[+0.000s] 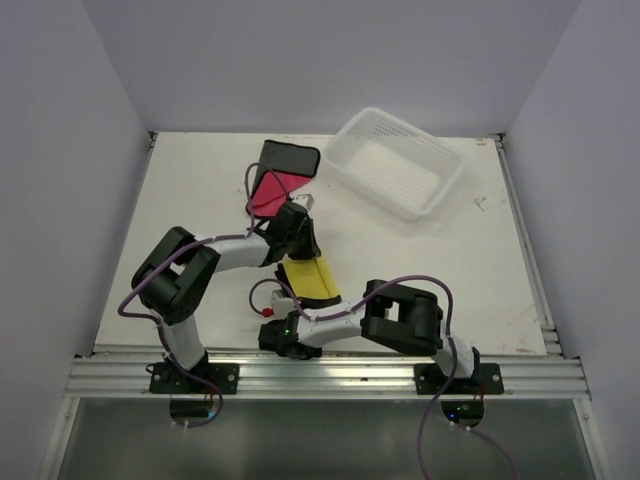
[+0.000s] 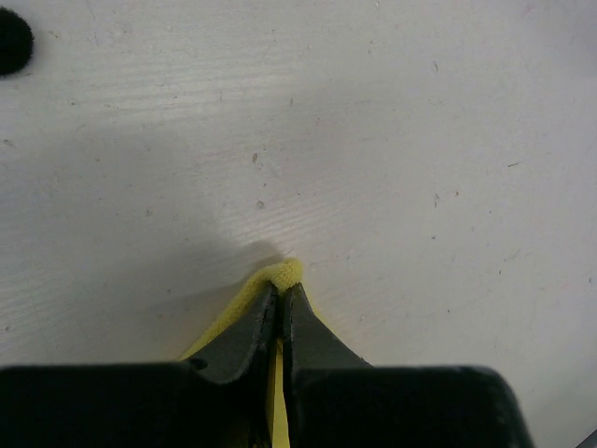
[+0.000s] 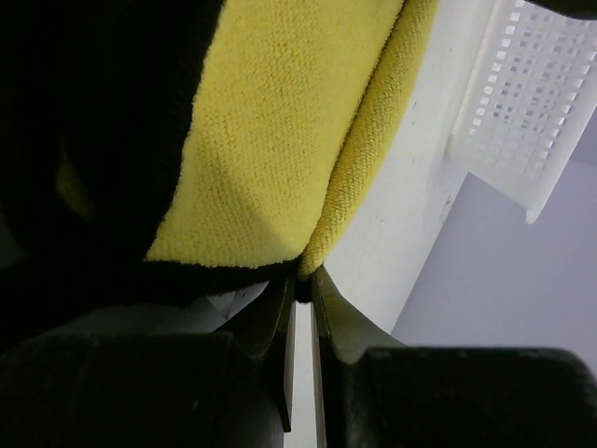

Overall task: Roll the towels
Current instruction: Roll the towel

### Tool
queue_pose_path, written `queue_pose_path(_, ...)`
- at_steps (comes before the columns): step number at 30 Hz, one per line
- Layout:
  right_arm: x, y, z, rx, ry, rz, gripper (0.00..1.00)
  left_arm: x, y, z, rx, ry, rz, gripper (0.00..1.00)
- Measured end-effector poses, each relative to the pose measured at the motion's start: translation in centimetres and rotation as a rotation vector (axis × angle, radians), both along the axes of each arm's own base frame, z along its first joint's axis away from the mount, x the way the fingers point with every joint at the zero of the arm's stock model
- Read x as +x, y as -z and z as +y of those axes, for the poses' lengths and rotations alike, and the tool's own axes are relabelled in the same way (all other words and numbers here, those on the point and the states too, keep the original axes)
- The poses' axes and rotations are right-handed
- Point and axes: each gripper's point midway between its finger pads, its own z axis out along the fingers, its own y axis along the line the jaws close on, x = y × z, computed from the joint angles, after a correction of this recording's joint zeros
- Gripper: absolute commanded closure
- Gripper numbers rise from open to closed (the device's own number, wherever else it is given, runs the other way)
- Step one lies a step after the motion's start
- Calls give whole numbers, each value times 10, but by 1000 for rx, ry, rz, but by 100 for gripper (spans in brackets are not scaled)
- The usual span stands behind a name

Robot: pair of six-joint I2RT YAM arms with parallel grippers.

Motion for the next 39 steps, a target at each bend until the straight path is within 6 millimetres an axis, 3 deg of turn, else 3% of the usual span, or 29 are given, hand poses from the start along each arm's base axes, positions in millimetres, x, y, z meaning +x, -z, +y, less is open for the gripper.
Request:
queue_pose_path(5, 0, 0, 0, -2, -1, -3, 98, -1, 1, 3, 2, -5, -12, 100)
queue_pose_path(12, -3, -1, 2, 46, 8, 16, 80, -2, 2, 4, -22, -8, -46, 100)
queue_pose_path(13, -6, -2, 3, 75, 13, 35, 73, -2, 2, 5, -25, -9, -50, 100)
queue_pose_path(15, -16, -2, 5, 136, 25, 98, 72, 1, 1, 7, -25, -23, -67, 100)
queue_pose_path(18, -28, -8, 9, 224, 30, 164, 62, 10, 1, 15, -29, -57, -92, 100)
queue_pose_path(24, -42, -33, 16, 409, 41, 235, 65, 14, 1, 18, -51, -81, -110, 100)
queue_pose_path(29, -46, -60, 11, 569, 57, 273, 71, 14, 1, 18, -56, -81, -116, 100)
queue_pose_path(32, -34, -83, 2, 730, 110, 305, 74, 14, 1, 18, -61, -82, -121, 100)
queue_pose_path(39, 42, -127, -28, 1126, 331, 292, 76, 13, 2, 17, -78, -87, -133, 100)
